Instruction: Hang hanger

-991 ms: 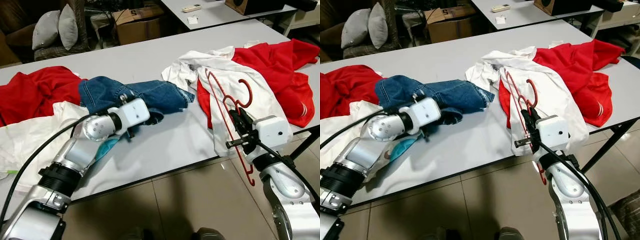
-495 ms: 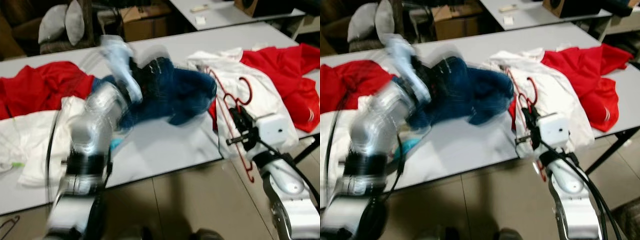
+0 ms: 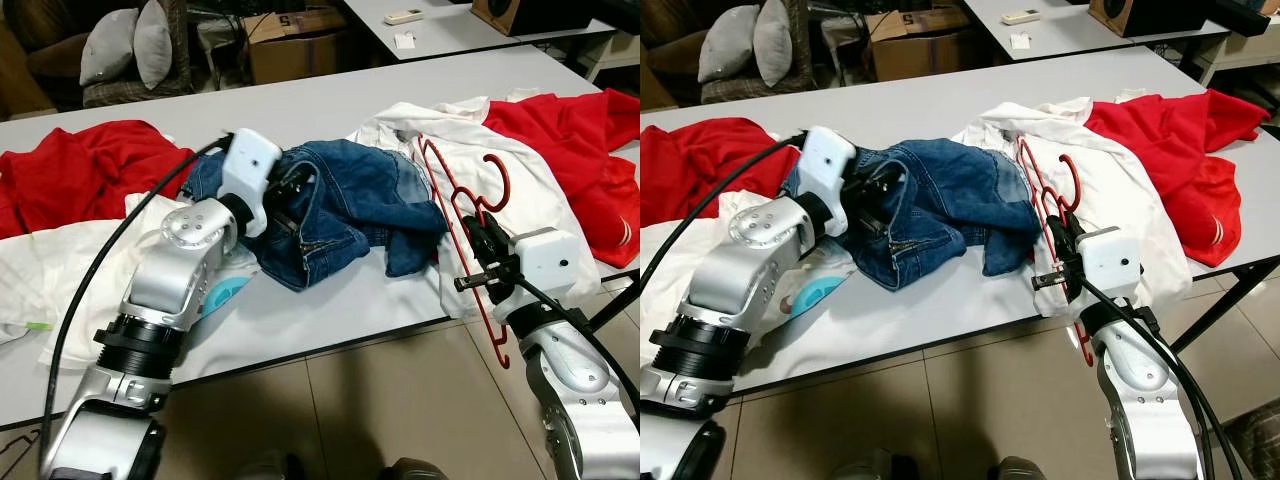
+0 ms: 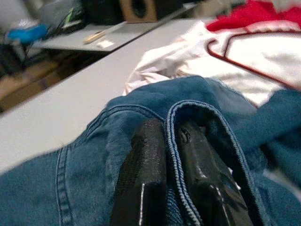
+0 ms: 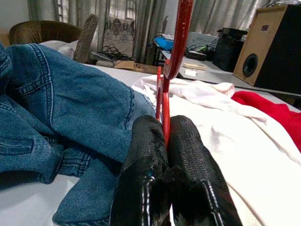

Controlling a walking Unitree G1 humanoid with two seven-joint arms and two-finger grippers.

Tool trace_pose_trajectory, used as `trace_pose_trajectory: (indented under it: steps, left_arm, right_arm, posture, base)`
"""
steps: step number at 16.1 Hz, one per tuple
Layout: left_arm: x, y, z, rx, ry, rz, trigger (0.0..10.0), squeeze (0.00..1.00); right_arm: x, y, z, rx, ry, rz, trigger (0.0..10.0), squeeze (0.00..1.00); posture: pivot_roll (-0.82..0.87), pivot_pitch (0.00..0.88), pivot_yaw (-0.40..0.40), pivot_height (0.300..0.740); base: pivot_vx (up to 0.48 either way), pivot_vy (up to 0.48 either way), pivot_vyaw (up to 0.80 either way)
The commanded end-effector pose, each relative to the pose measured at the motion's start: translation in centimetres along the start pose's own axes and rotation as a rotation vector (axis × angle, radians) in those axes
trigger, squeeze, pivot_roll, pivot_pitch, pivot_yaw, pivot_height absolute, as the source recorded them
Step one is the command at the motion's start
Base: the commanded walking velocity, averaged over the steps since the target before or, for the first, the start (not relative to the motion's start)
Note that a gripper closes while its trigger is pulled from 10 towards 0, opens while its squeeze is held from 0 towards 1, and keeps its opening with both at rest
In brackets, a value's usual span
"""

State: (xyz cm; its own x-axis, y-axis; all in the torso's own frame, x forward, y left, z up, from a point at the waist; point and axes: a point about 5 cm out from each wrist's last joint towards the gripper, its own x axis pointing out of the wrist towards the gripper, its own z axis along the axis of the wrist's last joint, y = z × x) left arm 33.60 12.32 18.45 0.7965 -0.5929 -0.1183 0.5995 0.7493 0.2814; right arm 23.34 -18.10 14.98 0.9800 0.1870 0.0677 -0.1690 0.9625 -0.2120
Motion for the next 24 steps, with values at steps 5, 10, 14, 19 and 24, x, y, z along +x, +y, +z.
trace_pose_trajectory:
  steps: [5, 10, 14, 19, 24]
  left_arm:
    - [-1.6, 1.0, -1.3, 0.328, 0.104, -0.155, 10.0, 0.0]
    - [-3.3, 2.8, -2.0, 0.558, 0.225, -0.134, 10.0, 1.0]
    - [-4.2, 3.0, -2.5, 0.597, 0.288, -0.131, 0.0, 0.0]
    - [-3.8, 2.9, -2.3, 0.577, 0.266, -0.127, 0.0, 0.0]
    - [-3.4, 2.9, -1.9, 0.47, 0.211, -0.093, 0.0, 0.0]
  right_arm:
    - [-0.1, 0.1, 0.3, 0.002, -0.013, -0.007, 10.0, 0.0]
    - [-0.1, 0.3, 0.2, 0.009, -0.017, -0.015, 10.0, 0.0]
    - [0.0, 0.4, 0.2, 0.018, -0.021, -0.022, 10.0, 0.0]
    - [0.4, 0.5, 0.2, 0.018, -0.029, -0.017, 10.0, 0.0]
    - [0.3, 0.5, 0.2, 0.02, -0.028, -0.021, 10.0, 0.0]
  posture:
    - [-0.16, 0.0, 0.083, 0.74]
    - [-0.15, 0.0, 0.1, 0.74]
    - [-0.14, 0.0, 0.101, 0.74]
    - [-0.14, 0.0, 0.1, 0.74]
    - [-0.14, 0.0, 0.104, 0.74]
  base:
    - [0.0, 0.0, 0.0]
    - [0.0, 0.0, 0.0]
    - [0.0, 0.0, 0.0]
    - [0.0, 0.0, 0.0]
    - [0.0, 0.0, 0.0]
